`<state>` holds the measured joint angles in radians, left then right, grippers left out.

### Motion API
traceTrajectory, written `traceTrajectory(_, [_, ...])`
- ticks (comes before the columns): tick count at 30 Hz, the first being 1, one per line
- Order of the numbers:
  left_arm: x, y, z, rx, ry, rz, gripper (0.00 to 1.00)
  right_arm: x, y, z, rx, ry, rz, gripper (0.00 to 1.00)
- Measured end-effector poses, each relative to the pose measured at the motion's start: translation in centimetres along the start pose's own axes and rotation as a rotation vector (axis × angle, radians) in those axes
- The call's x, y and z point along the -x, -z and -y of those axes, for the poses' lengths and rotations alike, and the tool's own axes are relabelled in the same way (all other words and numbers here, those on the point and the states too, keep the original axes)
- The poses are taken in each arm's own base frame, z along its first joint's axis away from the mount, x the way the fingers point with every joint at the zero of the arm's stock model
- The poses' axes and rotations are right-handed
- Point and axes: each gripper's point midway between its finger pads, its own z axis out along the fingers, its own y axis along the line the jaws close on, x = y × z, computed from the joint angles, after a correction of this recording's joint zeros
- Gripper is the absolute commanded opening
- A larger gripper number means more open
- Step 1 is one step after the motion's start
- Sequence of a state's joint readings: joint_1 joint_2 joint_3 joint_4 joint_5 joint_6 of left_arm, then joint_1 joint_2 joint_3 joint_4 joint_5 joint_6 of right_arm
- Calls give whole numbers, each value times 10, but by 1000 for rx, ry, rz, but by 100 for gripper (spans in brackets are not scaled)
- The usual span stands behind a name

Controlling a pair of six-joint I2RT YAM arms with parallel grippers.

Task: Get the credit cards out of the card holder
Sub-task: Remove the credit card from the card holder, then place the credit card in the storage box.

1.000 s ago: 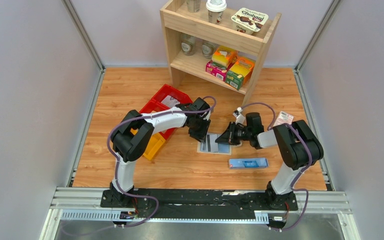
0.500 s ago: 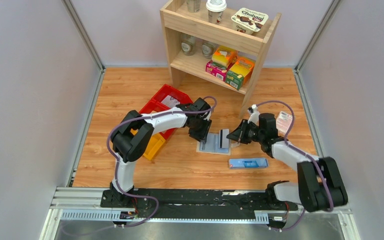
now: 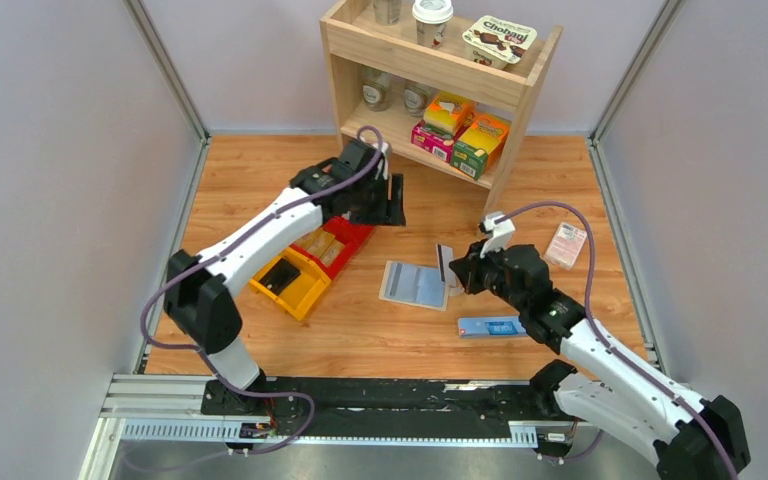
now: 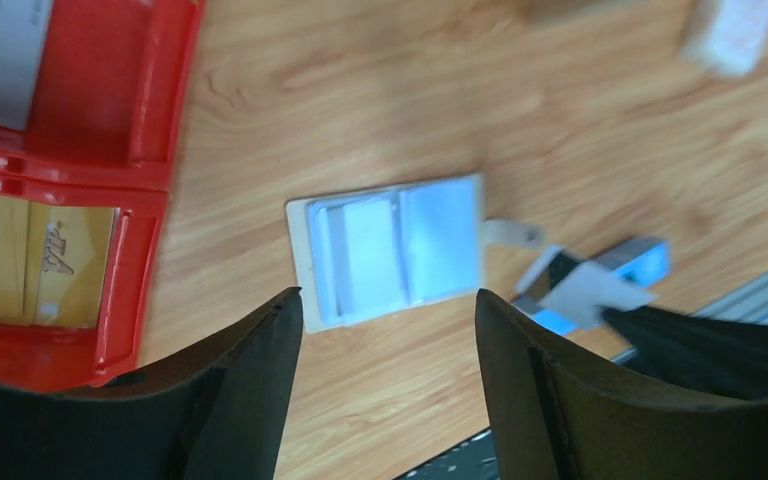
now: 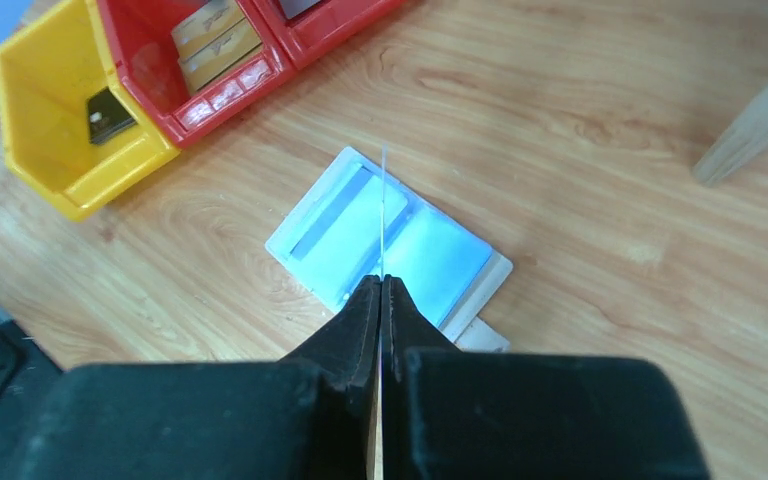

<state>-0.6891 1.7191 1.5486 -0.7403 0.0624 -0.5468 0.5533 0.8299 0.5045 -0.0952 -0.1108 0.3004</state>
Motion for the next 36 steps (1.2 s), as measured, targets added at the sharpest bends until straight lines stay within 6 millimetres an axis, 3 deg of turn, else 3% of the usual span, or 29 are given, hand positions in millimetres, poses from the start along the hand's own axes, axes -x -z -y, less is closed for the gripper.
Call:
traceTrajectory(4, [33,48,12,-75,106,116,72,2,-1,-20,-16,166,48,0])
traceTrajectory(8, [35,68,27,-144,208,118,72,15,-6,-44,-41,354,153,0])
traceTrajectory(14, [15,60,39,-205,343,23,70,33,-16,-69,-114,548,292,0])
traceTrajectory(25, [-9,45,40,-230,486,-60,59,39,-22,-84,-193,710,365,0])
traceTrajectory(29, [-6,46,46,-258,497,-59,45,39,-22,-87,-197,739,372,0])
traceTrajectory(35, [-3,44,52,-300,511,-53,0,39,-23,-88,-202,769,373,0])
traceTrajectory(36, [-2,44,53,-307,515,-53,0,38,-23,-88,-203,774,370,0])
